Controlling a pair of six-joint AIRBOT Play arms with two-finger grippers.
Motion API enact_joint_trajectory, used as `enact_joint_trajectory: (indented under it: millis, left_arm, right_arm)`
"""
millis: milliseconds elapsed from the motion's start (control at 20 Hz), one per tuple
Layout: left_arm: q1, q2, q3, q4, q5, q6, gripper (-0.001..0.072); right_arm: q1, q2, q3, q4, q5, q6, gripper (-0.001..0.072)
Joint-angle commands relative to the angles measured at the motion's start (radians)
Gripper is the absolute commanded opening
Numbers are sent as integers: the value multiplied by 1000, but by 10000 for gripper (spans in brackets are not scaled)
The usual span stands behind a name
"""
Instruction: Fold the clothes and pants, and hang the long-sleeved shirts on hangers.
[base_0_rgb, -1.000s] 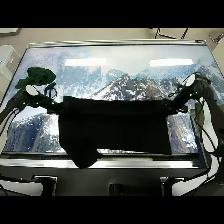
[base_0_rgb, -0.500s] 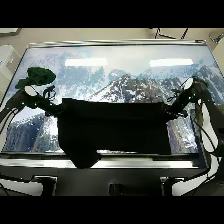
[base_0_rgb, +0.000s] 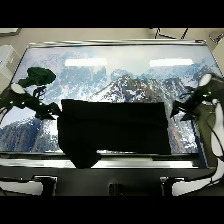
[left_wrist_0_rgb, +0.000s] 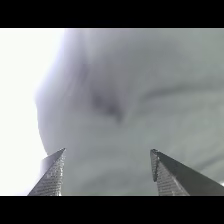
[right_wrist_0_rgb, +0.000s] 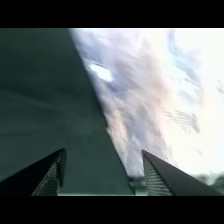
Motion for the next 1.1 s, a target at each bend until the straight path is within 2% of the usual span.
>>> enact_joint_trajectory:
  millis: [0,200,350,500,550,650,700,750,800,900,1050]
  left_arm:
    - [69,124,-178,0,-60,37,579]
    - [75,344,-626,-22,65,117,578]
    - [57,445,-789,-147,171,136,577]
    - [-13,435,-847,-235,280,129,573]
    - [-40,426,-855,-246,301,111,504]
    - [-95,410,-855,-257,332,94,460]
    - [-111,409,-855,-256,344,82,326]
    - [-114,409,-855,-257,346,81,149]
    - [-112,410,-855,-256,341,83,84]
    - [-104,414,-850,-252,311,105,25]
    - [-93,428,-850,-233,291,112,24]
  right_arm:
    - [-80,113,-122,6,2,10,574]
    - [-81,241,-375,10,-71,-35,573]
    - [-81,273,-421,8,-71,-39,570]
    - [-81,275,-421,20,-67,-37,569]
    - [-81,275,-421,24,-60,-38,569]
    - [-81,275,-421,25,-47,-38,569]
    - [-81,275,-421,25,-48,-38,569]
    - [-81,275,-423,25,-51,-38,568]
    - [-81,275,-435,25,-56,-39,568]
    - [-81,275,-506,23,-79,-45,568]
    - [-81,275,-660,40,-172,-66,570]
